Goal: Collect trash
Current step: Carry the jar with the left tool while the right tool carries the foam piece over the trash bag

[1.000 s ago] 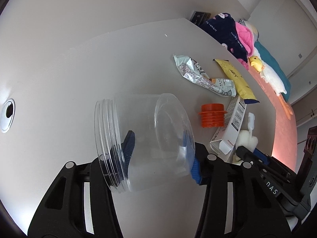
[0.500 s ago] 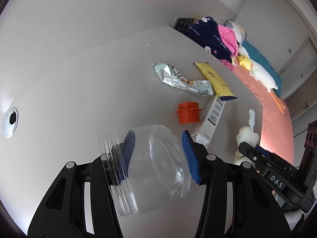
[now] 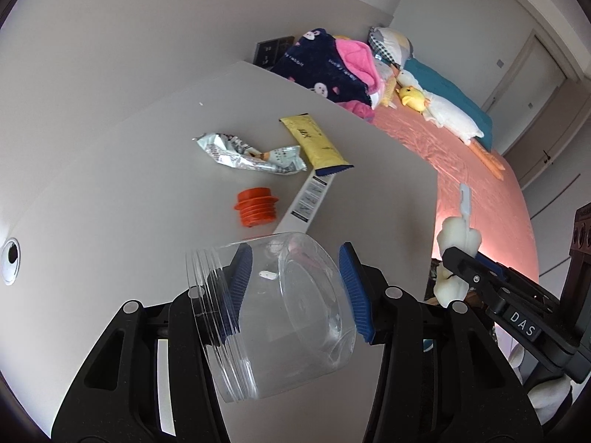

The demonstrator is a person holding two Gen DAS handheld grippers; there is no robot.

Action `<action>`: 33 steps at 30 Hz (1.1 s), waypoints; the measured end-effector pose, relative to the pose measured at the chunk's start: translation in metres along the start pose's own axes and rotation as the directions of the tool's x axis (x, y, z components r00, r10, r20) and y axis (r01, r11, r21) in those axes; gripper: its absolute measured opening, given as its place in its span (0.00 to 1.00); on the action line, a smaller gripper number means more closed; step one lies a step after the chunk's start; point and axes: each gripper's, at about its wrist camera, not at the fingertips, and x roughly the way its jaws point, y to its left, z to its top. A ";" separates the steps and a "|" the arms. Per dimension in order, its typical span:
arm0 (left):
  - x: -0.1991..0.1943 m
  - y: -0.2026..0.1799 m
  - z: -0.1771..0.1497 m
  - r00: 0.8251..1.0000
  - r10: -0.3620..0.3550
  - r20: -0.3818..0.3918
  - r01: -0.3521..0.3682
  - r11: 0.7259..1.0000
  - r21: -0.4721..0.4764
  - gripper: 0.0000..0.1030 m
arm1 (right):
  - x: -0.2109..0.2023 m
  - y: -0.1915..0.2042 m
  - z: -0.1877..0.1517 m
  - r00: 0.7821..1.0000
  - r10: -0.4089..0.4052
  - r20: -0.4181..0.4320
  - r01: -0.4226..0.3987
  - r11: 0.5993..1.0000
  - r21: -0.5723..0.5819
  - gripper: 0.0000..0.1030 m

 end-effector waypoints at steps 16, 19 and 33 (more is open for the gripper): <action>0.016 -0.099 -0.002 0.991 -0.124 -0.047 0.131 0.974 0.186 0.47 | -0.070 -0.071 -0.015 0.990 -0.109 0.089 0.097 0.987 0.131 0.28; 0.020 -0.116 -0.004 0.988 -0.145 -0.061 0.155 0.964 0.214 0.47 | -0.079 -0.083 -0.019 0.987 -0.134 0.094 0.118 0.981 0.153 0.28; 0.036 -0.182 -0.009 0.968 -0.220 -0.122 0.248 0.914 0.320 0.47 | -0.119 -0.140 -0.037 0.963 -0.241 0.124 0.202 0.943 0.265 0.28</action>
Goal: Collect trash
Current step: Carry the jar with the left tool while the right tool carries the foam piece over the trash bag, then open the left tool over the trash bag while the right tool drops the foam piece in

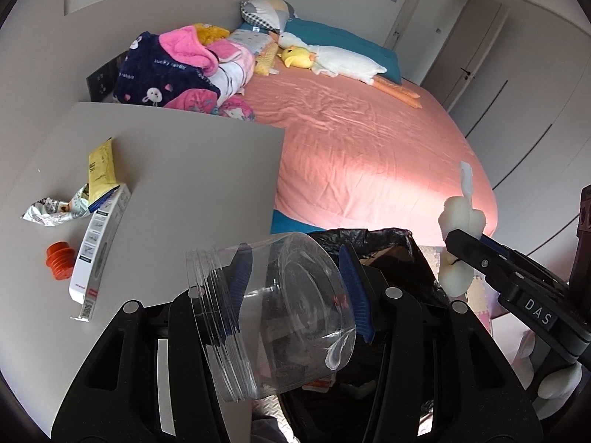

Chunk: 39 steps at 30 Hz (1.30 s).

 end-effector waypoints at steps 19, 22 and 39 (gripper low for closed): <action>0.027 -0.056 0.018 0.995 -0.087 -0.043 0.091 0.989 0.116 0.47 | -0.026 -0.048 0.003 0.995 -0.097 0.039 0.094 0.992 0.081 0.28; 0.031 -0.063 0.017 0.994 -0.097 -0.054 0.103 0.987 0.127 0.47 | -0.029 -0.055 0.003 0.993 -0.109 0.043 0.104 0.990 0.093 0.28; 0.063 -0.096 0.011 0.977 -0.057 -0.206 0.103 0.971 0.217 0.57 | -0.023 -0.090 -0.004 0.990 -0.126 -0.063 0.135 0.979 0.152 0.33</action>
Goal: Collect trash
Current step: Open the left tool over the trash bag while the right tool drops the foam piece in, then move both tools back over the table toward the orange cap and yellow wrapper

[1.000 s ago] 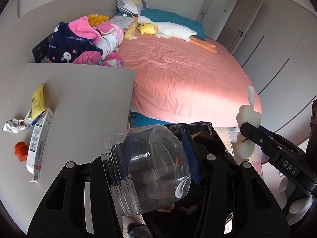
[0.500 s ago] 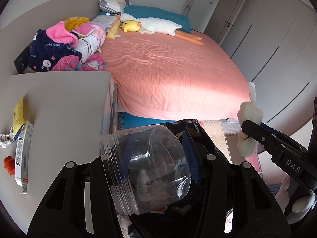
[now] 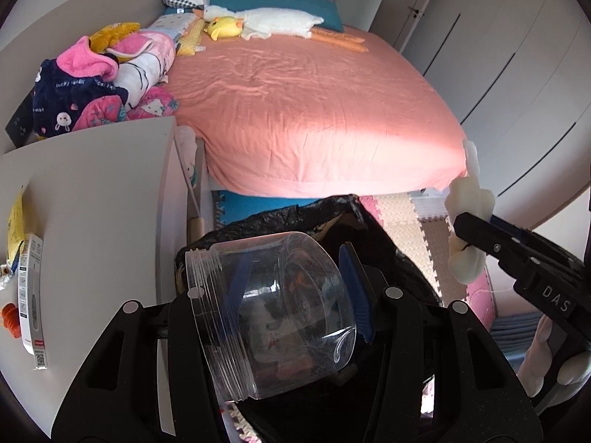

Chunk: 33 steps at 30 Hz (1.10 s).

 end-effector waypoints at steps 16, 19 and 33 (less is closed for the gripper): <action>0.019 0.006 -0.007 0.983 0.110 -0.144 -0.112 0.994 -0.001 0.94 | -0.007 -0.006 0.002 1.000 0.015 0.017 -0.016 0.999 0.051 0.61; 0.017 0.009 -0.010 0.983 0.119 -0.141 -0.122 0.993 -0.009 0.94 | -0.008 -0.003 0.000 1.000 0.021 0.020 -0.022 0.999 0.040 0.61; -0.010 0.038 -0.025 0.983 0.171 -0.063 -0.177 0.979 -0.097 0.94 | -0.001 0.033 -0.002 0.997 0.076 0.017 -0.075 0.996 -0.055 0.61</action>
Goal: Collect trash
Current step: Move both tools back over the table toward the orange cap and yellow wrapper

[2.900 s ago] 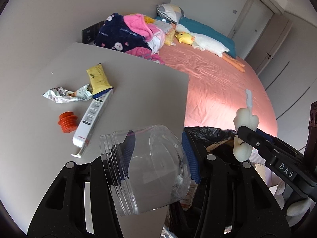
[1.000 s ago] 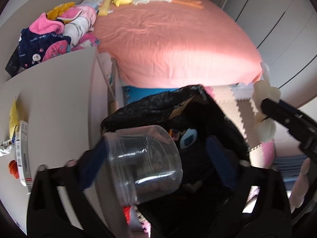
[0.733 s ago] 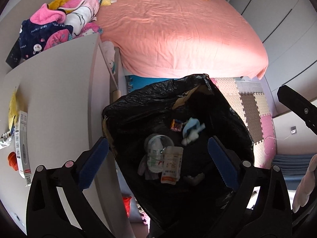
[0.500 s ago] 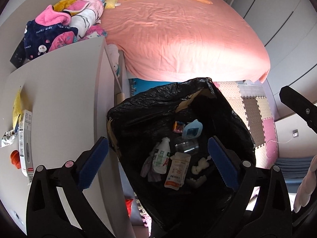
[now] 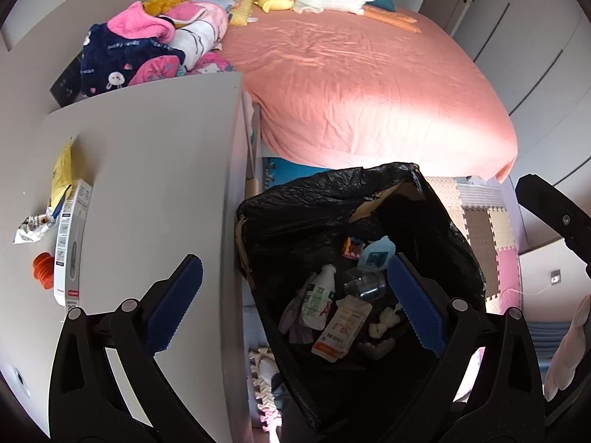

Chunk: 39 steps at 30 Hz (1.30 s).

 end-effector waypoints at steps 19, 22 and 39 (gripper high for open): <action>-0.023 0.104 -0.040 0.995 0.098 0.014 -0.093 0.972 -0.217 0.94 | 0.040 0.092 -0.012 0.992 0.101 -0.080 -0.112 0.982 -0.149 0.61; -0.026 0.121 -0.047 0.994 0.111 0.012 -0.105 0.964 -0.246 0.94 | 0.046 0.107 -0.013 0.988 0.120 -0.092 -0.134 0.977 -0.164 0.61; -0.032 0.203 -0.076 0.985 0.170 0.023 -0.146 0.901 -0.409 0.94 | 0.084 0.185 -0.009 0.970 0.200 -0.137 -0.231 0.935 -0.269 0.61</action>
